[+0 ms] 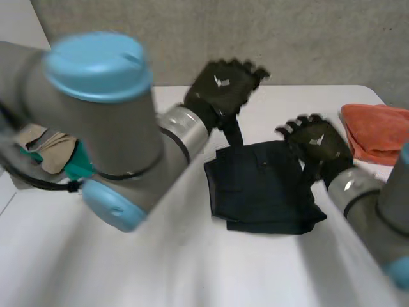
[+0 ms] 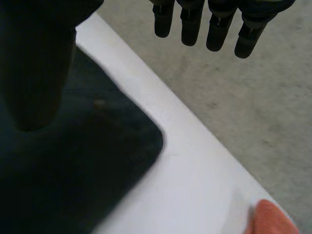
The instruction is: Fold the laundry.
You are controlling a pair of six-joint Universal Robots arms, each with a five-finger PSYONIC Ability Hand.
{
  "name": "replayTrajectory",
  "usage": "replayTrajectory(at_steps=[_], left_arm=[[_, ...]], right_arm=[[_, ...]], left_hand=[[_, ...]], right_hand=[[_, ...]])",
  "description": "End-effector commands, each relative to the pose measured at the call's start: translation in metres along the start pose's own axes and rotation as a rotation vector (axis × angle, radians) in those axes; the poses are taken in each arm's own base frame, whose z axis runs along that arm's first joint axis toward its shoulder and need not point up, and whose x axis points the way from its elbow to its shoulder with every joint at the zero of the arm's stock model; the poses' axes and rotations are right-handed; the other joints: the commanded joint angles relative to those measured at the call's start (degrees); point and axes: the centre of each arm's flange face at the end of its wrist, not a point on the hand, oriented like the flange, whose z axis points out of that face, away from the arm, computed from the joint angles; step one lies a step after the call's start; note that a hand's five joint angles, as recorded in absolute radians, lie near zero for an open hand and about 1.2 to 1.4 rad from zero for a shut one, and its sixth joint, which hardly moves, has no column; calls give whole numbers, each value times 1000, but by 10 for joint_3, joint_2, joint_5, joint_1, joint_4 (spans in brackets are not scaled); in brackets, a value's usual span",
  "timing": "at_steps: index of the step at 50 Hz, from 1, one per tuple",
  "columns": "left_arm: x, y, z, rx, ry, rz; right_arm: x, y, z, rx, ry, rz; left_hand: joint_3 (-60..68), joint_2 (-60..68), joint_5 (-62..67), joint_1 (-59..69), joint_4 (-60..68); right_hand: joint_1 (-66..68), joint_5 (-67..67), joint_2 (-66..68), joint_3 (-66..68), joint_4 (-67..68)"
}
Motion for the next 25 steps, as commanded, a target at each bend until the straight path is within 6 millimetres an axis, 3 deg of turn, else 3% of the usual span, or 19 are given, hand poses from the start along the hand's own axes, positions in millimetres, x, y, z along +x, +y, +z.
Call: replayTrajectory(at_steps=[1, 3, 7, 15, 22, 24, 25], left_arm=[[-16, -26, -16, 105, 203, -97], [-14, -21, -20, 92, 296, -127], [-11, -19, -31, 82, 394, -146], [-3, -13, -41, 57, 428, -156], [-1, -11, -44, 54, 430, -159], [-1, -11, -43, 55, 430, -159], [-1, -11, -43, 55, 430, -160]], right_arm=[[-50, 37, -30, -49, -93, -10], [-60, 57, -26, -78, -81, -9], [-66, 76, -14, -73, -26, -12], [-63, 82, 20, 61, 70, -19], [-55, 73, 47, 137, 114, -21], [-52, 70, 57, 158, 124, -17], [-50, 66, 60, 176, 125, -13]], left_hand=[[-6, 2, -18, 15, -8], [-8, 1, -20, 14, -10], [-1, 7, -13, 21, -3], [-6, 2, -18, 15, -8], [-8, 1, -20, 14, -10], [-8, 1, -20, 14, -10], [-8, 1, -20, 14, -10]], right_hand=[[-20, -27, -11, -19, -23], [-20, -27, -11, -19, -23], [-20, -27, -11, -19, -23], [-20, -27, -11, -19, -23], [-20, -27, -11, -19, -23], [301, 294, 310, 302, 298], [677, 669, 685, 677, 674]])
